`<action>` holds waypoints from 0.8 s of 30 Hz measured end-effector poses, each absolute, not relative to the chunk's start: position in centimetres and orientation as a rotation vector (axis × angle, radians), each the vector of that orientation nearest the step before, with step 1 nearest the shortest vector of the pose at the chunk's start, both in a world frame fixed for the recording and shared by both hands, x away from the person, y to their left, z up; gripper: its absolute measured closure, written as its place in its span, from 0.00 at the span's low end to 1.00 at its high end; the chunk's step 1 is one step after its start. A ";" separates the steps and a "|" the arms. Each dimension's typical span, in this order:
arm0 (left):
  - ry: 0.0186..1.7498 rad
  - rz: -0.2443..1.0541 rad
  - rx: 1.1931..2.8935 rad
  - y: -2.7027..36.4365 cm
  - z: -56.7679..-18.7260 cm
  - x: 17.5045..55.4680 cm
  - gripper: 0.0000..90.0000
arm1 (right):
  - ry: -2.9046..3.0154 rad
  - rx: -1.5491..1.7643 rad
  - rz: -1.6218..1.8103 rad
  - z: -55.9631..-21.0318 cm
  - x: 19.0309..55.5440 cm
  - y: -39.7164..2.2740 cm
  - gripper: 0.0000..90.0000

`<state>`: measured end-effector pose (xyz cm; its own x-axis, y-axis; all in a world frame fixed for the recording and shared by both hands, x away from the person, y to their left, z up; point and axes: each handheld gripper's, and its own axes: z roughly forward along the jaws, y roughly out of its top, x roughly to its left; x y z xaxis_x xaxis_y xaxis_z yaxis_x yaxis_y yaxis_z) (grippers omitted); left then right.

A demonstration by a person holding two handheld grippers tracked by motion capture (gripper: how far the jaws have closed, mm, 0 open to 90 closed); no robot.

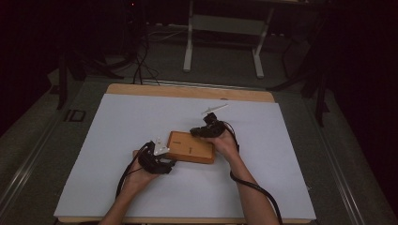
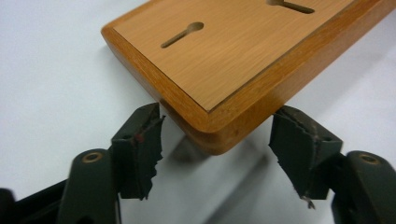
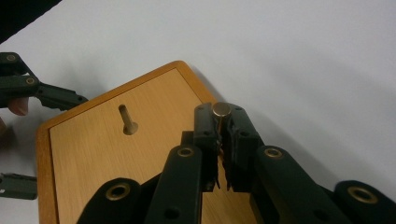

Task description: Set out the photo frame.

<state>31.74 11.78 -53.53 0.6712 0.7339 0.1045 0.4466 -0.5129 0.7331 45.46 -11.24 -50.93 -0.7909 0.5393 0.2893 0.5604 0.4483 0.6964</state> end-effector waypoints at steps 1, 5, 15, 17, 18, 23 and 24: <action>0.905 0.558 2.187 11.7 -53.5 31.7 0.35 | -2.652 -1.006 -1.291 -50.9 45.5 -11.2 0.94; 0.872 0.653 2.178 11.3 -53.5 31.7 0.32 | -2.637 -1.029 -1.279 -50.9 45.9 -11.2 0.94; 0.801 0.755 2.143 11.0 -53.8 31.7 0.31 | -2.603 -1.062 -1.260 -50.8 46.4 -11.2 0.94; 0.785 0.778 2.132 10.9 -53.8 31.7 0.31 | -2.591 -1.067 -1.255 -50.8 46.5 -11.2 0.94; 0.785 0.778 2.132 10.9 -53.8 31.7 0.31 | -2.585 -1.071 -1.252 -50.8 46.5 -11.2 0.94; 0.755 0.812 2.122 10.8 -53.7 31.8 0.31 | -2.578 -1.079 -1.244 -50.8 46.7 -11.2 0.94; 0.754 0.814 2.118 10.8 -53.6 31.8 0.31 | -2.583 -1.080 -1.241 -50.8 46.8 -11.2 0.94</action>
